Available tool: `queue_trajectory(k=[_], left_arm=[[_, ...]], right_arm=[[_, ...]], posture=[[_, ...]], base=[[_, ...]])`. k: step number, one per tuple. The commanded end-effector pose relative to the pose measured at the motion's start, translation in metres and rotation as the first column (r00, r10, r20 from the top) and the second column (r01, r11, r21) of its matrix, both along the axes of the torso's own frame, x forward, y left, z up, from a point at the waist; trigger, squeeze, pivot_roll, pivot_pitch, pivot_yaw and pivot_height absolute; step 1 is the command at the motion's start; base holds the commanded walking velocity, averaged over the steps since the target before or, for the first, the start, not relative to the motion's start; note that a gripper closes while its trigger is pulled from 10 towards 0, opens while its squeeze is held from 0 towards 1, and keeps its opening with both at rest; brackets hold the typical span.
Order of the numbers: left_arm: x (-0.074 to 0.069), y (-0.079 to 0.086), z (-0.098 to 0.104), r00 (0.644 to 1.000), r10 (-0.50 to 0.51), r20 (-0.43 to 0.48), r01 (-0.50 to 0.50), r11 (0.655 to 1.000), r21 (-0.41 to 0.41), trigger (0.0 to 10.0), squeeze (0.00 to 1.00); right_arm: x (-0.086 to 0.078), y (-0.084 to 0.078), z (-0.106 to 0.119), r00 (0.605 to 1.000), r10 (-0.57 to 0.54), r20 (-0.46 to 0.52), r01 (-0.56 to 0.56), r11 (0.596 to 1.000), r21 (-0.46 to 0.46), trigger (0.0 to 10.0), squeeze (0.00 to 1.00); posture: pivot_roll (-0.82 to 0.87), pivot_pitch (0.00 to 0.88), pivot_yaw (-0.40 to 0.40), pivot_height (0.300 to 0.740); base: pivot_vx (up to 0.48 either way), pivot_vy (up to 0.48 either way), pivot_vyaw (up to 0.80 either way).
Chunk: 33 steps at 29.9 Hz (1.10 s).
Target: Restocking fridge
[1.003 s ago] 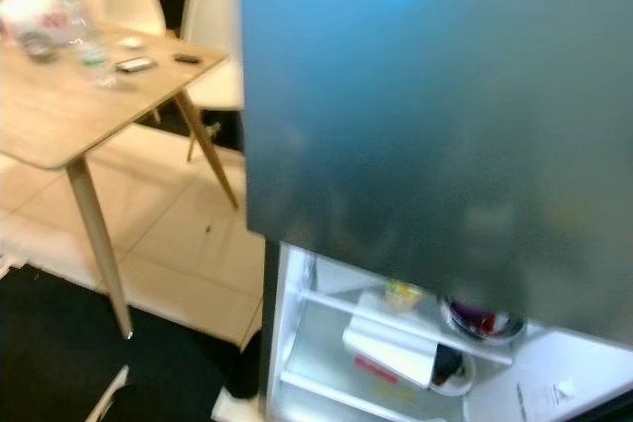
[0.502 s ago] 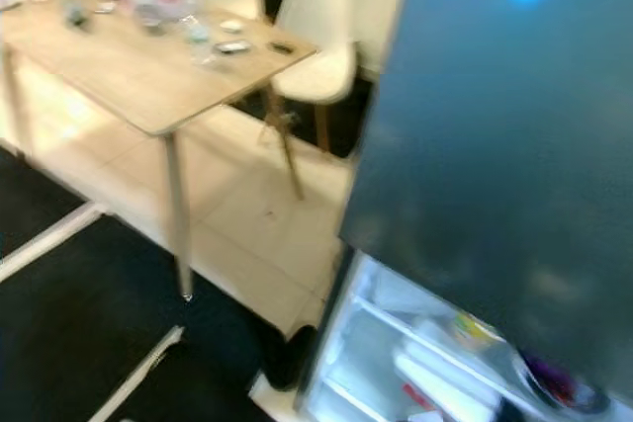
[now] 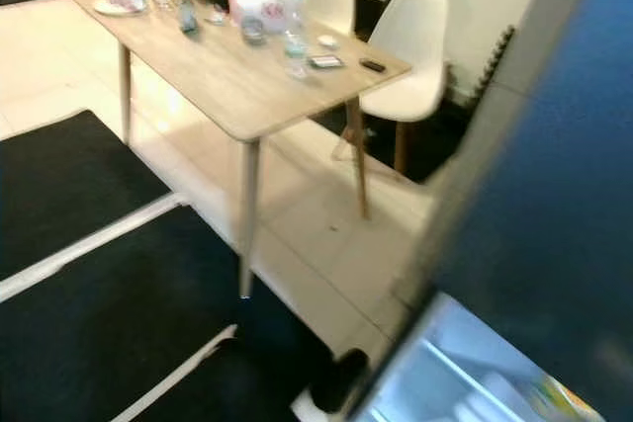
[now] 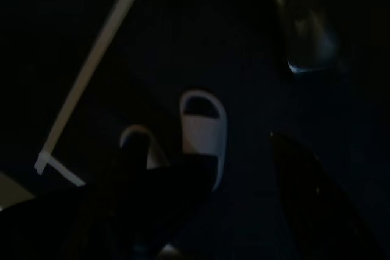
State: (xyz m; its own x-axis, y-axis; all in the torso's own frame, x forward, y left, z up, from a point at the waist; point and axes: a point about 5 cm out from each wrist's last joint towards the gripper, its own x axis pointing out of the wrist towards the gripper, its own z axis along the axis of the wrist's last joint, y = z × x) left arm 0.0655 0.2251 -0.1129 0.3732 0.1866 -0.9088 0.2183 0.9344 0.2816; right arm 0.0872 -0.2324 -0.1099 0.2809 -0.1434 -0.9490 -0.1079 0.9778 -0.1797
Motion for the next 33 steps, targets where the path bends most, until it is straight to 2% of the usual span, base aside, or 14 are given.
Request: queue_trajectory(k=[1, 33], left_arm=[[-0.0001, -0.0047, -0.0009, 1.0, 0.0, 0.003, 0.0, 1.0, -0.014, 10.0, 0.0], [0.0009, -0.0036, -0.0006, 1.0, -0.01, 0.0, 0.01, 1.0, -0.01, 10.0, 0.0]], right_arm=[[-0.0055, -0.0087, 0.001, 1.0, -0.017, -0.008, 0.016, 1.0, -0.022, 10.0, 0.0], [-0.0049, -0.0075, 0.0008, 1.0, -0.026, -0.005, 0.026, 0.999, -0.018, 10.0, 0.0]], posture=[[-0.05, 0.005, -0.105, 0.74], [-0.06, 0.014, -0.1, 0.74]], base=[[0.0, 0.0, 0.8], [0.0, 0.0, 0.8]])
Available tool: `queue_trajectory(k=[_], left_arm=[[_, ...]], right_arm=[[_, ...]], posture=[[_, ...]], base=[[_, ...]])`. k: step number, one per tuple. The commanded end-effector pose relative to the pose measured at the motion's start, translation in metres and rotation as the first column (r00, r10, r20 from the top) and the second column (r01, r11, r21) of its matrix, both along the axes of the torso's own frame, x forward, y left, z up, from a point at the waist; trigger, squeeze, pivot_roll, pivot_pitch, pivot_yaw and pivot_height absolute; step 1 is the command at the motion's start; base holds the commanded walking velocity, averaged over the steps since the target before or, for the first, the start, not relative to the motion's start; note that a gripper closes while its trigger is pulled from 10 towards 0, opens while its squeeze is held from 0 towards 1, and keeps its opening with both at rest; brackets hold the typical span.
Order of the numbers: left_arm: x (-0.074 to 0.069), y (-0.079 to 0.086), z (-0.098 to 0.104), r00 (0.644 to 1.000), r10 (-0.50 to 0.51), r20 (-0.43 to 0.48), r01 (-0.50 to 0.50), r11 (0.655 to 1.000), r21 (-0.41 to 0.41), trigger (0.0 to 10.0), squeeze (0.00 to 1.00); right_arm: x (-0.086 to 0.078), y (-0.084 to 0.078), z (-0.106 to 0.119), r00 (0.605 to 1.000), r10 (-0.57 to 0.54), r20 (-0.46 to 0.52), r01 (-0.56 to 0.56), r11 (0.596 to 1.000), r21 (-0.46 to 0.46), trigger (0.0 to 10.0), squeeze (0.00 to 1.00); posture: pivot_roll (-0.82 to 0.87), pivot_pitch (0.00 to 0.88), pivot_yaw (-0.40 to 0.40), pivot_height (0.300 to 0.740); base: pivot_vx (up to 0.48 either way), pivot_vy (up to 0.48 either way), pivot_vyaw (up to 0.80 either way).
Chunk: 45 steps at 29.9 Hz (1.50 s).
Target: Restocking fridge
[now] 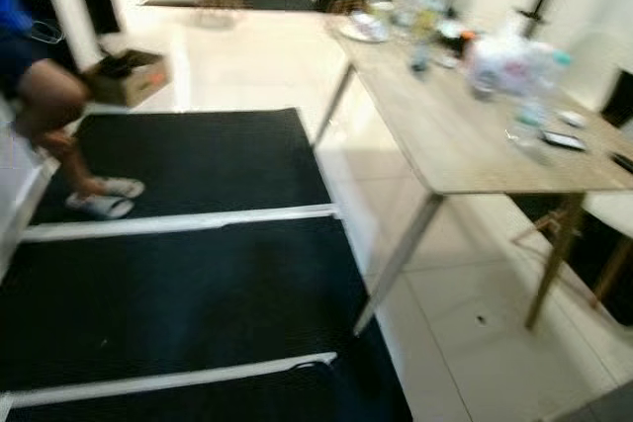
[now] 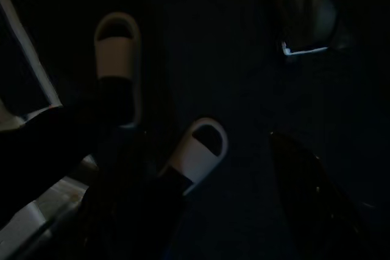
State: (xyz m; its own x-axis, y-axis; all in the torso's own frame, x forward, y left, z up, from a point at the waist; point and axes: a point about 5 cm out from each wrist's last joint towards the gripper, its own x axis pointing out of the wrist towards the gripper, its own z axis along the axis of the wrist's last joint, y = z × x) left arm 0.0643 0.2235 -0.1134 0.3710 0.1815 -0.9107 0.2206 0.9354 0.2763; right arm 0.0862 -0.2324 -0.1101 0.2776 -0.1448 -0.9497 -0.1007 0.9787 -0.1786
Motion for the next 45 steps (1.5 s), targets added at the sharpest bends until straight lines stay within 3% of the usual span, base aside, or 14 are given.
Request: queue_trajectory(k=[1, 11, 17, 19, 20, 23, 25, 26, 29, 30, 31, 36, 40, 45], left_arm=[[0.002, -0.002, 0.0, 1.0, -0.008, 0.003, 0.008, 1.0, -0.005, 10.0, 0.0], [0.002, -0.002, 0.0, 1.0, -0.008, 0.004, 0.008, 1.0, -0.006, 10.0, 0.0], [0.002, -0.001, 0.0, 1.0, 0.021, 0.012, -0.021, 1.0, -0.01, 10.0, 0.0], [0.0, -0.001, 0.0, 0.994, 0.108, 0.027, -0.107, 0.994, -0.037, 10.0, 0.0], [0.0, -0.001, 0.0, 0.994, 0.108, 0.027, -0.107, 0.994, -0.037, 10.0, 0.0], [-0.002, -0.001, 0.0, 0.977, 0.208, 0.042, -0.205, 0.976, -0.073, 10.0, 0.0], [-0.003, -0.001, 0.0, 0.974, 0.221, 0.048, -0.217, 0.973, -0.078, 10.0, 0.0], [-0.002, 0.0, 0.0, 0.971, 0.233, 0.059, -0.228, 0.97, -0.084, 10.0, 0.0], [0.06, 0.003, 0.017, 0.949, 0.201, 0.244, -0.176, 0.977, -0.121, 10.0, 0.0], [0.06, 0.003, 0.017, 0.949, 0.201, 0.244, -0.176, 0.977, -0.121, 10.0, 0.0], [0.082, 0.001, 0.025, 0.938, 0.17, 0.302, -0.139, 0.983, -0.123, 10.0, 0.0], [0.089, 0.001, 0.027, 0.931, 0.172, 0.324, -0.14, 0.983, -0.119, 10.0, 0.0], [0.099, -0.002, 0.032, 0.916, 0.154, 0.371, -0.124, 0.987, -0.104, 10.0, 0.0], [0.098, 0.001, 0.033, 0.907, 0.159, 0.389, -0.135, 0.987, -0.09, 10.0, 0.0]], right_arm=[[-0.004, -0.008, 0.001, 1.0, -0.018, -0.003, 0.018, 1.0, -0.019, 10.0, 0.0], [-0.004, -0.008, 0.001, 1.0, -0.018, -0.002, 0.018, 0.999, -0.028, 10.0, 0.0], [-0.005, -0.01, 0.001, 0.989, -0.143, 0.047, 0.145, 0.988, -0.054, 10.0, 0.0], [-0.005, -0.008, 0.002, 0.946, -0.299, 0.126, 0.302, 0.953, -0.003, 10.0, 0.0], [-0.005, -0.008, 0.002, 0.946, -0.299, 0.126, 0.302, 0.953, -0.003, 10.0, 0.0], [-0.006, -0.007, 0.002, 0.847, -0.493, 0.199, 0.486, 0.87, 0.086, 10.0, 0.0], [-0.007, -0.006, 0.002, 0.82, -0.532, 0.209, 0.522, 0.846, 0.107, 10.0, 0.0], [-0.001, -0.015, 0.006, 0.792, -0.555, 0.254, 0.542, 0.831, 0.128, 10.0, 0.0], [0.037, -0.055, 0.032, 0.698, -0.576, 0.427, 0.558, 0.81, 0.18, 10.0, 0.0], [0.037, -0.055, 0.032, 0.698, -0.576, 0.427, 0.558, 0.81, 0.18, 10.0, 0.0], [0.047, -0.058, 0.038, 0.68, -0.568, 0.463, 0.553, 0.813, 0.186, 10.0, 0.0], [0.055, -0.056, 0.04, 0.67, -0.563, 0.484, 0.539, 0.817, 0.205, 10.0, 0.0], [0.058, -0.049, 0.04, 0.713, -0.496, 0.495, 0.459, 0.865, 0.204, 10.0, 0.0], [0.054, -0.048, 0.038, 0.732, -0.478, 0.487, 0.433, 0.877, 0.209, 10.0, 0.0]], posture=[[-0.06, 0.015, -0.1, 0.74], [-0.06, 0.014, -0.097, 0.74], [-0.06, 0.012, -0.094, 0.74], [-0.05, 0.004, -0.086, 0.74], [-0.05, 0.004, -0.086, 0.74], [-0.04, 0.012, -0.083, 0.74], [-0.04, 0.016, -0.082, 0.74], [-0.05, 0.019, -0.077, 0.74], [-0.05, 0.018, -0.065, 0.74], [-0.05, 0.018, -0.065, 0.74], [-0.05, 0.01, -0.062, 0.74], [-0.05, 0.0, -0.06, 0.74], [-0.05, 0.0, -0.064, 0.74], [-0.05, 0.025, -0.093, 0.74]], base=[[0.0, 0.0, 0.8], [0.0, 0.0, 0.8], [0.0, 0.0, 0.0], [0.0, 0.0, 0.0], [0.0, 0.0, 0.0], [0.0, 0.0, 0.0], [0.0, 0.0, 0.0], [0.0, 0.0, 0.0], [0.0, 0.0, 0.0], [0.0, 0.0, 0.0], [0.0, 0.0, 0.0], [0.0, 0.0, 0.0], [0.0, 0.0, 0.0], [0.0, 0.0, 0.0]])
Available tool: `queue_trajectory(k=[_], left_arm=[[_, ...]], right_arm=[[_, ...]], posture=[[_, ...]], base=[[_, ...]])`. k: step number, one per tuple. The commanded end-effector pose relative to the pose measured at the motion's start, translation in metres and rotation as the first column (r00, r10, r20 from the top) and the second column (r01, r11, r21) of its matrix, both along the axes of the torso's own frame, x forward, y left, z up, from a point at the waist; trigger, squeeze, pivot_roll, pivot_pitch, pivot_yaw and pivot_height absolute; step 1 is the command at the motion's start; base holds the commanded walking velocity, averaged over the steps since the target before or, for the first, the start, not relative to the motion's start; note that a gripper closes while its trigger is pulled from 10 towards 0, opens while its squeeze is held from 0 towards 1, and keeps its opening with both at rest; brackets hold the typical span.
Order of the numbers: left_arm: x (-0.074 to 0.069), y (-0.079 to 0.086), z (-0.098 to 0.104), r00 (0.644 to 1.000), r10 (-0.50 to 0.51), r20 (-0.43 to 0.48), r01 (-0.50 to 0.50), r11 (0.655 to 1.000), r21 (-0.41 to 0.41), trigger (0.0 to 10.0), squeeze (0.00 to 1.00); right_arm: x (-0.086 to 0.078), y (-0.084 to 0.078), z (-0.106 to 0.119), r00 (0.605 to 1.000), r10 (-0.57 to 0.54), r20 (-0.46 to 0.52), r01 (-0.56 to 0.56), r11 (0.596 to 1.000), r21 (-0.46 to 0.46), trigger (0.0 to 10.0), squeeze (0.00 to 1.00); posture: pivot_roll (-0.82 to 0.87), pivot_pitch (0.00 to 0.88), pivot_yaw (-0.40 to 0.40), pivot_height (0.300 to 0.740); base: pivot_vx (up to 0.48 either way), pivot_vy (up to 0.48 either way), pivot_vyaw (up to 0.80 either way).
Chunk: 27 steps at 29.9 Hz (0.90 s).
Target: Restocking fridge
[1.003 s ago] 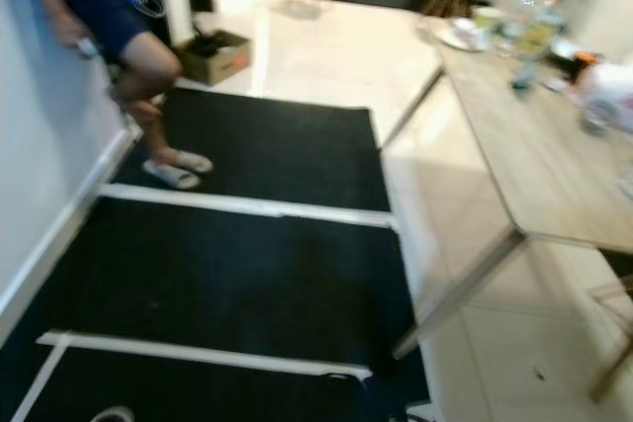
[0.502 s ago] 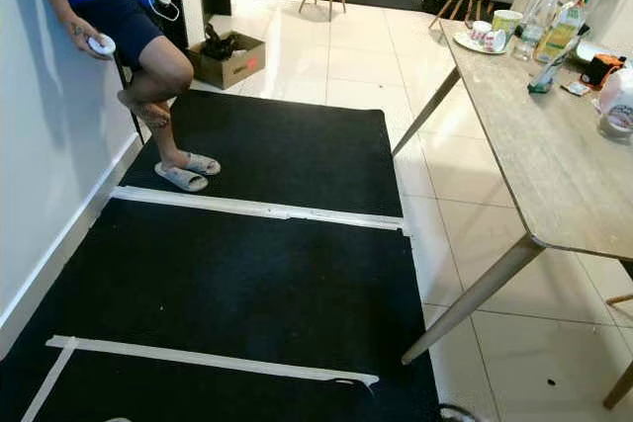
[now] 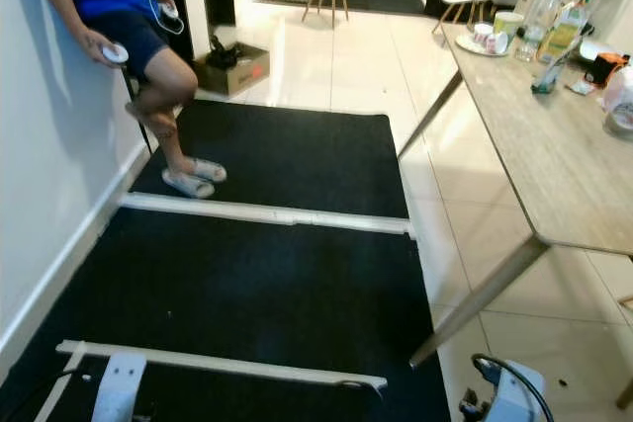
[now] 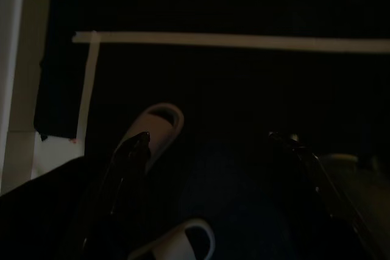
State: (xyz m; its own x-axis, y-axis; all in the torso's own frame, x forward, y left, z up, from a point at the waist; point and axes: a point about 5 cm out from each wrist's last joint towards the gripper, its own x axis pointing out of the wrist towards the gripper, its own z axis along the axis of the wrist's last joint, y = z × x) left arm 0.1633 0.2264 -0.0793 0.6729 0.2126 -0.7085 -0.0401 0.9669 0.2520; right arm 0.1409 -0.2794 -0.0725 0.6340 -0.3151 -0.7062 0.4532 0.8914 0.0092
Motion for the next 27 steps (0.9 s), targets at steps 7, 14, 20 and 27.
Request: queue_trajectory(k=[7, 14, 20, 27], left_arm=[[-0.003, -0.012, -0.001, 0.999, 0.023, 0.042, -0.023, 1.0, 0.002, 10.0, 0.0], [0.001, -0.017, 0.001, 0.998, -0.036, 0.055, 0.034, 0.999, 0.03, 10.0, 0.0], [0.005, -0.018, 0.003, 0.993, -0.104, 0.051, 0.1, 0.992, 0.071, 10.0, 0.0], [0.018, -0.016, 0.008, 0.96, -0.28, 0.021, 0.274, 0.951, 0.145, 10.0, 0.0]], right_arm=[[-0.005, -0.012, 0.003, 0.999, 0.041, -0.017, -0.041, 0.999, -0.032, 10.0, 0.0], [0.002, -0.018, 0.008, 1.0, 0.003, 0.018, -0.003, 0.999, -0.039, 10.0, 0.0], [0.002, -0.017, 0.008, 1.0, 0.01, 0.012, -0.01, 0.998, -0.057, 10.0, 0.0], [-0.013, -0.012, 0.001, 0.999, -0.028, -0.034, 0.025, 0.996, -0.082, 10.0, 0.0]], posture=[[-0.05, 0.057, -0.128, 0.74], [-0.06, 0.059, -0.114, 0.74], [-0.08, 0.051, -0.074, 0.74], [-0.09, 0.03, 0.007, 0.74]], base=[[0.0, 0.0, 0.0], [0.0, 0.0, 0.0], [0.0, 0.0, 0.0], [0.0, 0.0, 0.0]])
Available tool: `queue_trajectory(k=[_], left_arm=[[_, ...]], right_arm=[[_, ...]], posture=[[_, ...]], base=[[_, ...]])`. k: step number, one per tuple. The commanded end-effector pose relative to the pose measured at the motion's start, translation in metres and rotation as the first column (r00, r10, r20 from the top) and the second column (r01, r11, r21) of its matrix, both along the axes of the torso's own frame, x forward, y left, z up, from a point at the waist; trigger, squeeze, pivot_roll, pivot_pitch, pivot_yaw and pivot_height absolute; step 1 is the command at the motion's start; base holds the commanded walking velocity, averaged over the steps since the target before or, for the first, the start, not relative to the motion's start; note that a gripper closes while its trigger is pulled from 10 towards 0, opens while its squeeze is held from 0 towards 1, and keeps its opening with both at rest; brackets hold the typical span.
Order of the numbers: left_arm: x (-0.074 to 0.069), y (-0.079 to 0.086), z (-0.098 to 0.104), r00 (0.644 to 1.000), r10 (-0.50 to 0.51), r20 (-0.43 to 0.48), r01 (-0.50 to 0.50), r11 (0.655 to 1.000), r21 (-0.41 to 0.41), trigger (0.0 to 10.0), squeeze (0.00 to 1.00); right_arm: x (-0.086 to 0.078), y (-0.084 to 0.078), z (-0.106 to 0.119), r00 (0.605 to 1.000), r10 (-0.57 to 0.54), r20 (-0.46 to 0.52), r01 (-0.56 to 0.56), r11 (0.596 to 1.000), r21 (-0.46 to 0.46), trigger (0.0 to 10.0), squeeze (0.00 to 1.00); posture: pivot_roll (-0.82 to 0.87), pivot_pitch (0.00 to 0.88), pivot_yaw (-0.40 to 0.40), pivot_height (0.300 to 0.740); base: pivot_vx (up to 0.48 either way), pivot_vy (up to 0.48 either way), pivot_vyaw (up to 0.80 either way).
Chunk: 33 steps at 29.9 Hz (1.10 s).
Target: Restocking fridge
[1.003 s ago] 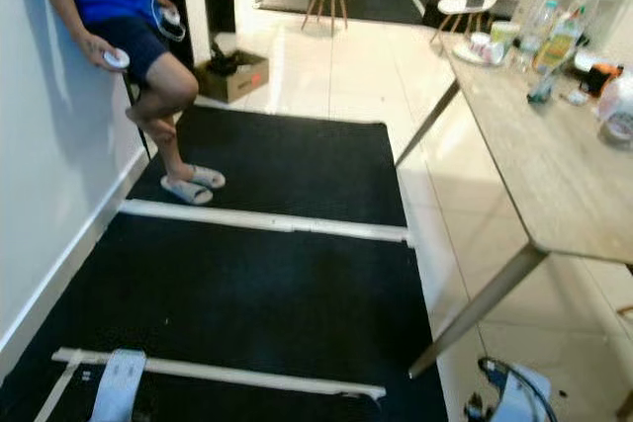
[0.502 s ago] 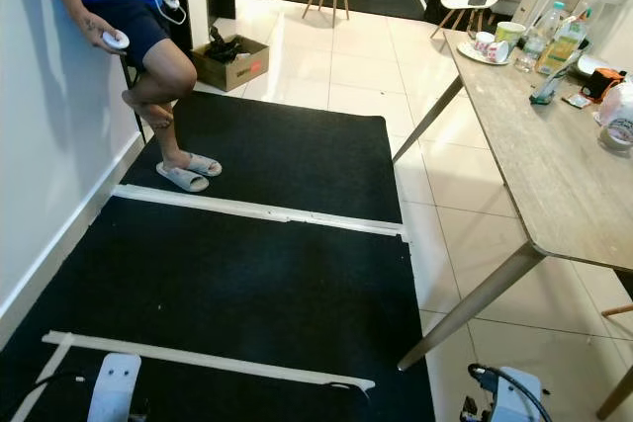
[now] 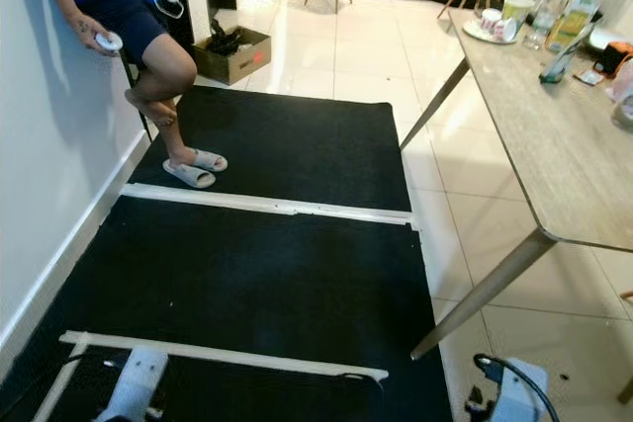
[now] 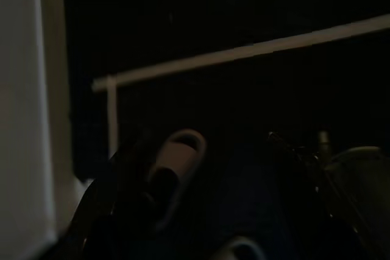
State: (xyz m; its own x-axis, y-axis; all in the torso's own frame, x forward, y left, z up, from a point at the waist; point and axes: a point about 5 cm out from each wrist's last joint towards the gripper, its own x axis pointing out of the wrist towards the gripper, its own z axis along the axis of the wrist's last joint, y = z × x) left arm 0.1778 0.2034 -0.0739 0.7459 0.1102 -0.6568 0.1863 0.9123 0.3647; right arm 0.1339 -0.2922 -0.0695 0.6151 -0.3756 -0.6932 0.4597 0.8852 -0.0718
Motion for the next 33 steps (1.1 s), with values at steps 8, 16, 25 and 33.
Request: queue_trajectory(k=[8, 16, 25, 33], left_arm=[[0.016, 0.017, 0.01, 1.0, 0.007, 0.021, -0.008, 0.999, 0.05, 10.0, 0.0], [0.013, 0.022, 0.01, 0.999, 0.022, 0.023, -0.024, 0.997, 0.069, 10.0, 0.0], [0.004, 0.041, 0.01, 0.995, 0.095, 0.009, -0.095, 0.991, 0.096, 10.0, 0.0], [0.001, 0.036, 0.006, 0.996, 0.089, -0.006, -0.088, 0.992, 0.092, 10.0, 0.0]], right_arm=[[-0.01, -0.002, -0.003, 0.999, -0.025, -0.023, 0.025, 1.0, -0.014, 10.0, 0.0], [0.002, 0.006, -0.002, 1.0, -0.012, -0.002, 0.012, 1.0, 0.006, 10.0, 0.0], [0.015, 0.036, -0.008, 0.997, 0.082, -0.006, -0.081, 0.995, 0.052, 10.0, 0.0], [0.01, 0.03, -0.008, 0.998, 0.06, -0.007, -0.059, 0.997, 0.045, 10.0, 0.0]], posture=[[-0.08, 0.011, 0.004, 0.74], [-0.02, 0.0, -0.014, 0.74], [-0.01, 0.0, -0.026, 0.74], [-0.02, 0.0, -0.034, 0.74]], base=[[0.0, 0.0, 0.0], [0.0, 0.0, 0.0], [0.0, 0.0, 0.0], [0.0, 0.0, 0.0]])
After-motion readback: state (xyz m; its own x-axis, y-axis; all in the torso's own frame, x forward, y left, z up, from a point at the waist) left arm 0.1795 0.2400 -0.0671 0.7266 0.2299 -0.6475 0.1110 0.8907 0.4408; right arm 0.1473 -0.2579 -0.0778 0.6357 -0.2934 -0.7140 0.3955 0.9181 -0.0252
